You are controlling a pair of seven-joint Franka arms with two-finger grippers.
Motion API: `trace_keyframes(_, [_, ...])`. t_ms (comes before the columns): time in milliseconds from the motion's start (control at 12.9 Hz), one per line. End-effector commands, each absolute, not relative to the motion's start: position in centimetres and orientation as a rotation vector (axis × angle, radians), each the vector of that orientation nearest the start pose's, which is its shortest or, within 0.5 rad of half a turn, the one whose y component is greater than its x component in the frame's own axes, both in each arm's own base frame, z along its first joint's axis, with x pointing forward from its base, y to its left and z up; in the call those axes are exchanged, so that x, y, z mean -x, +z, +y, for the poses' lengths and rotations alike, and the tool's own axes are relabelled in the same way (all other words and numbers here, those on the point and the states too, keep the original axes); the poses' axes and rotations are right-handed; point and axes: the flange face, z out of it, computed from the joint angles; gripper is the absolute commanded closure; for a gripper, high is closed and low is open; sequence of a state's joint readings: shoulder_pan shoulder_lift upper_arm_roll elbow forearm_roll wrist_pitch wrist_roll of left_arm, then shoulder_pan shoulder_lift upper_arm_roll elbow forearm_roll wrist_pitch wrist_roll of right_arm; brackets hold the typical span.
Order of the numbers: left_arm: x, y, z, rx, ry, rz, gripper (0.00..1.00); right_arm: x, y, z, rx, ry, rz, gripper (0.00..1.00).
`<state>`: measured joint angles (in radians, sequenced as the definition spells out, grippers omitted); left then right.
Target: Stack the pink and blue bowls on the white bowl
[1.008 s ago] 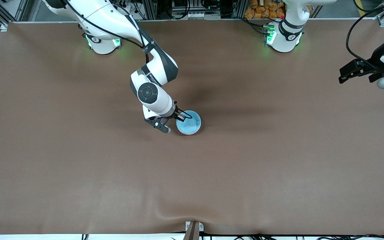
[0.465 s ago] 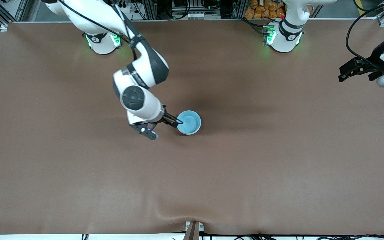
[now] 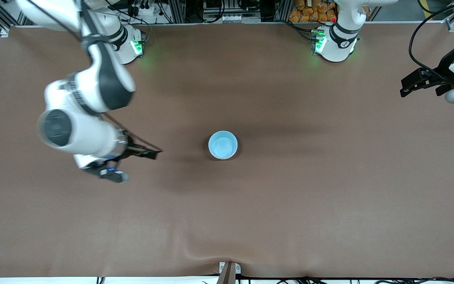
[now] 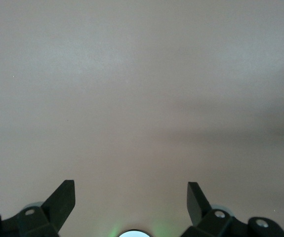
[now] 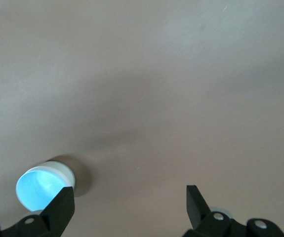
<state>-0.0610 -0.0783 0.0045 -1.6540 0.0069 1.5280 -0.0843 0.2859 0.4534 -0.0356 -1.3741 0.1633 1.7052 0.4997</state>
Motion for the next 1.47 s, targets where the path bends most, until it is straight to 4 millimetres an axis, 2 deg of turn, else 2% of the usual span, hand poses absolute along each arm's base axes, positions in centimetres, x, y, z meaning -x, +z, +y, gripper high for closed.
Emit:
trace_keyframes(0, [-51.5, 62.8, -2.9, 3.148, 0.052, -0.036, 0.0, -66.1, 47.5, 12.4, 3.036, 0.268, 0.251, 0.0])
trace_keyframes(78, [-51.5, 62.9, -2.9, 3.149, 0.047, -0.036, 0.0, -66.5, 49.3, 9.2, 3.025, 0.268, 0.22, 0.0])
trace_keyframes(155, [-51.5, 62.9, -2.9, 3.149, 0.047, -0.036, 0.0, -66.5, 50.8, 7.3, 3.02, 0.284, 0.207, 0.0])
trace_keyframes(388, [-51.5, 63.1, -2.9, 3.149, 0.042, -0.036, 0.0, -65.9, 53.6, 4.8, 3.02, 0.294, 0.247, 0.0])
trace_keyframes(543, [-51.5, 63.0, -2.9, 3.149, 0.044, -0.036, 0.0, -64.1, 57.9, 4.1, 3.019, 0.22, 0.272, 0.0])
trace_keyframes(620, [-51.5, 63.0, -2.9, 3.149, 0.044, -0.036, 0.0, -63.3, 59.5, 2.0, 3.008, 0.189, 0.296, 0.0])
trace_keyframes(776, [-51.5, 63.0, -2.9, 3.149, 0.047, -0.036, 0.0, -61.1, 62.2, 2.1, 3.018, 0.16, 0.298, 0.0])
trace_keyframes(853, [-51.5, 63.0, -2.9, 3.149, 0.047, -0.036, 0.0, -59.6, 62.9, 2.1, 3.023, 0.158, 0.316, 0.0])
trace_keyframes(1008, [-51.5, 63.0, -2.9, 3.149, 0.047, -0.038, 0.0, -56.6, 62.4, 2.9, 3.093, 0.132, 0.358, 0.0])
trace_keyframes(1163, [-51.5, 63.0, -2.9, 3.149, 0.044, -0.036, 0.0, -53.6, 61.8, 2.8, 3.103, 0.075, 0.363, 0.0])
trace_keyframes(1318, [-51.5, 63.1, -2.7, 3.149, 0.042, -0.024, 0.0, -52.4, 60.8, 4.8, 3.12, 0.044, 0.309, 0.0])
trace_keyframes(1396, [-51.5, 63.2, -2.7, 3.15, 0.039, -0.021, 0.0, -52.4, 60.8, 4.7, 3.126, 0.057, 0.276, 0.0])
